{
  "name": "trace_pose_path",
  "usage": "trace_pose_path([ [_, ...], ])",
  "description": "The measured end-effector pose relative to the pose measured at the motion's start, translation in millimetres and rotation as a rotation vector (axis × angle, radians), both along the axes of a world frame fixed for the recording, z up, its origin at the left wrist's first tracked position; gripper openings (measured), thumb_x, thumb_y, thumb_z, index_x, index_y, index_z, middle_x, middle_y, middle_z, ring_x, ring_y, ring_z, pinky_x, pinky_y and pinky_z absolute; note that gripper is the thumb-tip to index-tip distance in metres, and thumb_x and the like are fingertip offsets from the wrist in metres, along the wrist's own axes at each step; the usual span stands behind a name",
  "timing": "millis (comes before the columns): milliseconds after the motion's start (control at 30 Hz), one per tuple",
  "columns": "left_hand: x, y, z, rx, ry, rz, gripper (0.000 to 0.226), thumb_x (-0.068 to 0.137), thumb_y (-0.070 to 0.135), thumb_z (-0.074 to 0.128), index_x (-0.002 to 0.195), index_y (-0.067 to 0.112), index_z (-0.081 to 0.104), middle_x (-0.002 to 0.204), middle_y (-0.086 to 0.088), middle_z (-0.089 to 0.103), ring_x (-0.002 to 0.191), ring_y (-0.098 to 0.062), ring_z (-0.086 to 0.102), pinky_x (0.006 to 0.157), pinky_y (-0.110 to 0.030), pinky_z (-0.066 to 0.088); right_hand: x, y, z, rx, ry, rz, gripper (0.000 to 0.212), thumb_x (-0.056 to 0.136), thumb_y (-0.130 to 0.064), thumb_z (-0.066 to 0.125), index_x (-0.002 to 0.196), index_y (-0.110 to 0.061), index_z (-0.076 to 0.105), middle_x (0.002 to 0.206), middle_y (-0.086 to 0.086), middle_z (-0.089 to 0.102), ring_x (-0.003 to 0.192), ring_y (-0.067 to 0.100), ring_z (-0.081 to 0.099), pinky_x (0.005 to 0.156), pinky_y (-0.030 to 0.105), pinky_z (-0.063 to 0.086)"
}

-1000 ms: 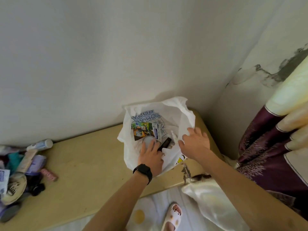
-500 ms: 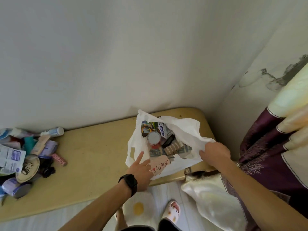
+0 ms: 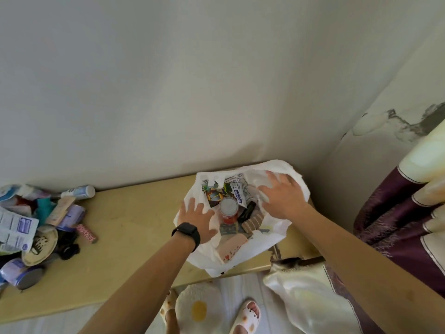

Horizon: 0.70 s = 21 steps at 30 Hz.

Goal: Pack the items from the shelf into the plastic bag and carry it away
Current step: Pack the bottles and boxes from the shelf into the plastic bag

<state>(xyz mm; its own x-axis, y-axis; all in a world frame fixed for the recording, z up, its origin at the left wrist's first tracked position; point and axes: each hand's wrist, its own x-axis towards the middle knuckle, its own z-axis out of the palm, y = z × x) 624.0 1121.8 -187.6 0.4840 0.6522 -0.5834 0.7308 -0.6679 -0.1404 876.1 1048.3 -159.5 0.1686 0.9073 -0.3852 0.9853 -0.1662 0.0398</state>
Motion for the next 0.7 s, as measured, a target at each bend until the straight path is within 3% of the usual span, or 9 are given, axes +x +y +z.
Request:
trace_pose_path([
  [33,-10,-3,-10,0.037,0.139,-0.059,0.077,0.086,0.071,0.043,0.152,0.041,0.017,0.164,-0.008,0.000,0.146,-0.046,-0.007,0.106,-0.072,-0.013,13,-5,-4,-0.068,-0.106,-0.009,0.060,0.094,-0.060,0.037,0.150,-0.041,0.027,0.164,0.005,0.011,0.150,0.034,0.007,0.117,0.063,-0.002],
  [100,-29,-8,-21,0.143,0.319,-0.141,0.077,0.092,0.066,0.039,0.153,0.043,-0.002,0.160,-0.010,-0.023,0.141,-0.050,-0.024,0.092,-0.076,-0.026,40,-18,-11,-0.185,-0.244,-0.061,0.095,0.080,-0.074,0.049,0.155,-0.040,0.002,0.166,0.006,0.000,0.150,0.038,-0.008,0.114,0.065,-0.012],
  [167,-39,-4,-20,0.223,0.343,-0.127,0.070,0.099,0.056,0.032,0.154,0.037,-0.007,0.159,-0.009,-0.027,0.140,-0.049,-0.029,0.090,-0.076,-0.029,58,-30,-19,-0.270,-0.242,-0.100,0.123,0.064,-0.085,0.056,0.154,-0.038,-0.014,0.165,0.007,-0.008,0.149,0.040,-0.012,0.117,0.061,-0.007],
  [233,-36,6,-10,0.323,0.312,-0.148,0.066,0.102,0.040,0.031,0.155,0.030,-0.007,0.160,-0.007,-0.027,0.140,-0.047,-0.030,0.096,-0.075,-0.026,61,-37,-24,-0.332,-0.144,-0.081,0.128,0.060,-0.087,0.057,0.153,-0.037,-0.015,0.165,0.007,0.003,0.150,0.036,0.006,0.121,0.055,0.011],
  [333,-21,17,10,0.408,0.215,-0.158,0.068,0.100,0.019,0.031,0.156,0.024,-0.005,0.159,-0.010,-0.027,0.141,-0.043,-0.030,0.106,-0.070,-0.020,52,-43,-19,-0.367,-0.044,-0.054,0.120,0.067,-0.076,0.065,0.155,-0.033,-0.003,0.162,0.006,0.016,0.146,0.030,0.024,0.117,0.046,0.027],
  [433,-7,12,27,0.373,0.031,-0.113,0.073,0.093,0.027,0.042,0.156,0.026,0.005,0.161,-0.011,-0.022,0.143,-0.041,-0.027,0.102,-0.070,-0.023,39,-47,-2,-0.271,0.077,-0.111,0.093,0.079,-0.058,0.069,0.153,-0.030,0.021,0.156,0.002,0.031,0.138,0.025,0.037,0.111,0.036,0.036],
  [567,-5,-19,45,0.247,-0.268,0.005,0.062,0.088,0.042,0.052,0.146,0.033,0.034,0.164,-0.005,0.000,0.150,-0.030,-0.013,0.113,-0.066,-0.010,8,-58,38,-0.003,0.324,-0.156,0.056,0.091,-0.044,0.061,0.143,-0.033,0.044,0.148,-0.007,0.044,0.131,0.015,0.046,0.106,0.029,0.039],
  [700,-31,-59,52,0.156,-0.457,0.197,0.053,0.092,0.046,0.048,0.143,0.039,0.037,0.163,0.002,0.010,0.151,-0.019,-0.007,0.117,-0.058,-0.007,-43,-74,72,0.296,0.662,-0.244,0.028,0.092,-0.041,0.064,0.120,-0.038,0.062,0.117,-0.023,0.059,0.101,-0.008,0.055,0.087,0.006,0.038],
])
